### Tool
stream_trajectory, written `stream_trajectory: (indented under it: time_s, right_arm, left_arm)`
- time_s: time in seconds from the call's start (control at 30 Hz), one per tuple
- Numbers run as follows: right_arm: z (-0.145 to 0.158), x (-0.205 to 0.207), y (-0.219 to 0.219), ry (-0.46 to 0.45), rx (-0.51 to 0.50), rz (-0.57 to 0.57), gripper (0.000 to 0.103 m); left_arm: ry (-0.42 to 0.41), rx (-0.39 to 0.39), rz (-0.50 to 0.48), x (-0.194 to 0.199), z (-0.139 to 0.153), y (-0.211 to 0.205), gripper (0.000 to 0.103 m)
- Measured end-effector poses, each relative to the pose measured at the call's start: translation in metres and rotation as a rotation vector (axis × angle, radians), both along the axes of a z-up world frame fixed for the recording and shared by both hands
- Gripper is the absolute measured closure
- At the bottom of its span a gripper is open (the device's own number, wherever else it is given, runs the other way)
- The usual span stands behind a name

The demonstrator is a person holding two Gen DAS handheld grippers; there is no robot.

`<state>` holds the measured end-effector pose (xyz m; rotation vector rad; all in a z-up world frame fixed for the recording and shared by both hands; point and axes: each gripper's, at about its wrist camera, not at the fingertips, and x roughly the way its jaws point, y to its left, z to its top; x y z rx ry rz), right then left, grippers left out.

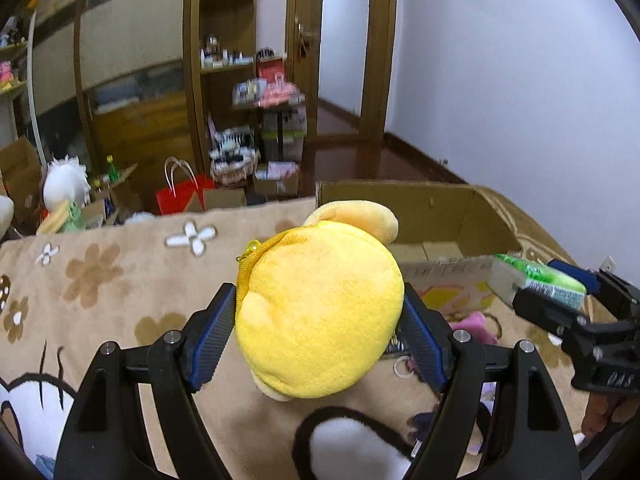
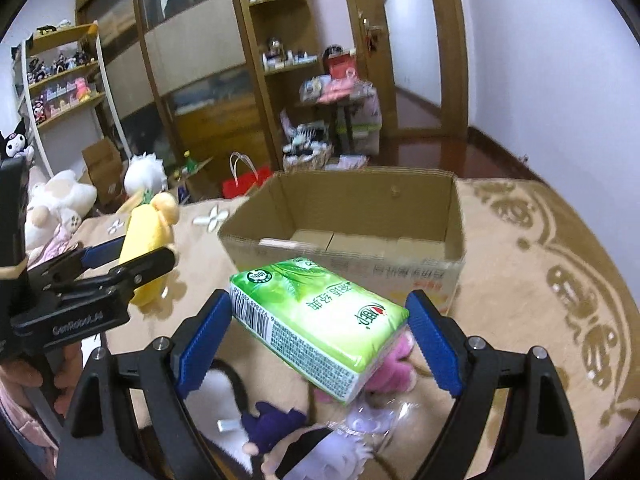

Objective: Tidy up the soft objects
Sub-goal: 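Lift the yellow plush and green tissue pack and carry both over the box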

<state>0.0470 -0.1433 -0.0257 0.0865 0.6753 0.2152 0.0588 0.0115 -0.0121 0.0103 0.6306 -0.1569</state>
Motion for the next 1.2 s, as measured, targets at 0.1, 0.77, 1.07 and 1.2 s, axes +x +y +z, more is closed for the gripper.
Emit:
stream_trajectory:
  time_s: [0.1,0.77,1.07,1.2]
  right_arm:
    - [0.009,0.001,-0.003,-0.041,-0.008,-0.018,0.01]
    - [0.025,0.022,-0.012,-0.138,-0.072,-0.097,0.01]
    - [0.024,0.032,-0.015,-0.188,-0.114,-0.151,0.01]
    - [0.025,0.04,-0.014,-0.213,-0.151,-0.169,0.01]
  left_arm:
    - [-0.051,0.004,0.003,-0.003,0.004,-0.002,0.025]
    - [-0.177,0.017,-0.034,0.019,0.018,-0.023,0.025]
    - [-0.173,0.021,-0.048,0.047,0.015,-0.032,0.025]
    - [-0.163,0.025,-0.046,0.06,0.01,-0.036,0.025]
